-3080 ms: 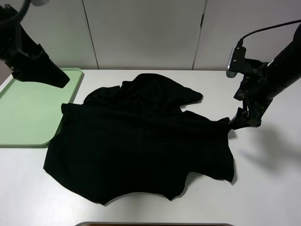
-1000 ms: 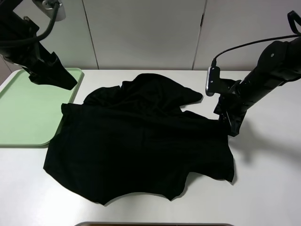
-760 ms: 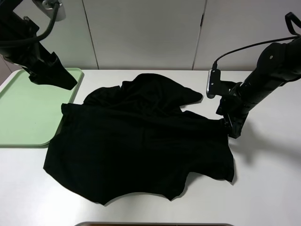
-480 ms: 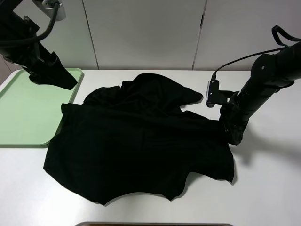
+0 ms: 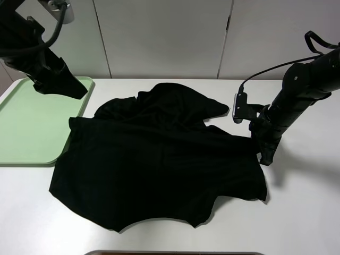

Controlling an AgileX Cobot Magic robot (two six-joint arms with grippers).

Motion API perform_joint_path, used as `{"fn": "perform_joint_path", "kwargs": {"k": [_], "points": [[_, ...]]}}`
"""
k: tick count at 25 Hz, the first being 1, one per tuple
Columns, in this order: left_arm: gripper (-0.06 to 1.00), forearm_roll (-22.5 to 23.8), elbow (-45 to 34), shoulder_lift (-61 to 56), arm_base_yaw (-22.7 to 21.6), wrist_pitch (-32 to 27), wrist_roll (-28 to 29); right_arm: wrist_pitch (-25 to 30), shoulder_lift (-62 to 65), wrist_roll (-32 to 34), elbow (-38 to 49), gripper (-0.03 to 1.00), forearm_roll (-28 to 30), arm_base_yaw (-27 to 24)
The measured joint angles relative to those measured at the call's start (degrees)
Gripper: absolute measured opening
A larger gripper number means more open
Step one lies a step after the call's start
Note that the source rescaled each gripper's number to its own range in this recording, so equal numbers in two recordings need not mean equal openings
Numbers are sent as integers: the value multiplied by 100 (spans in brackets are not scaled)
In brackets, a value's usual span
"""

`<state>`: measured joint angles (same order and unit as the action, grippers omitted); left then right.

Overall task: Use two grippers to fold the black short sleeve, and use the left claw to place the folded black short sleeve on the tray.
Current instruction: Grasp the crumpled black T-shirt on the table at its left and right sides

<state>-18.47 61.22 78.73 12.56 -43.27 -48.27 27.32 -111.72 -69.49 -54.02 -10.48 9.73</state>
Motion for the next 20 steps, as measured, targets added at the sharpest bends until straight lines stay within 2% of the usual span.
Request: {"fn": "perform_joint_path", "kwargs": {"k": [9, 14, 19, 20], "points": [[95, -5, 4, 687, 0, 429, -261, 0, 0, 0, 0, 0, 0, 0], [95, -5, 4, 1218, 0, 1022, -889, 0, 0, 0, 0, 0, 0, 0], [95, -5, 6, 1597, 0, 1157, -1210, 0, 0, 52, 0, 0, 0, 0], [95, 222, 11, 1912, 0, 1168, -1274, 0, 0, 113, 0, 0, 0, 0]]}}
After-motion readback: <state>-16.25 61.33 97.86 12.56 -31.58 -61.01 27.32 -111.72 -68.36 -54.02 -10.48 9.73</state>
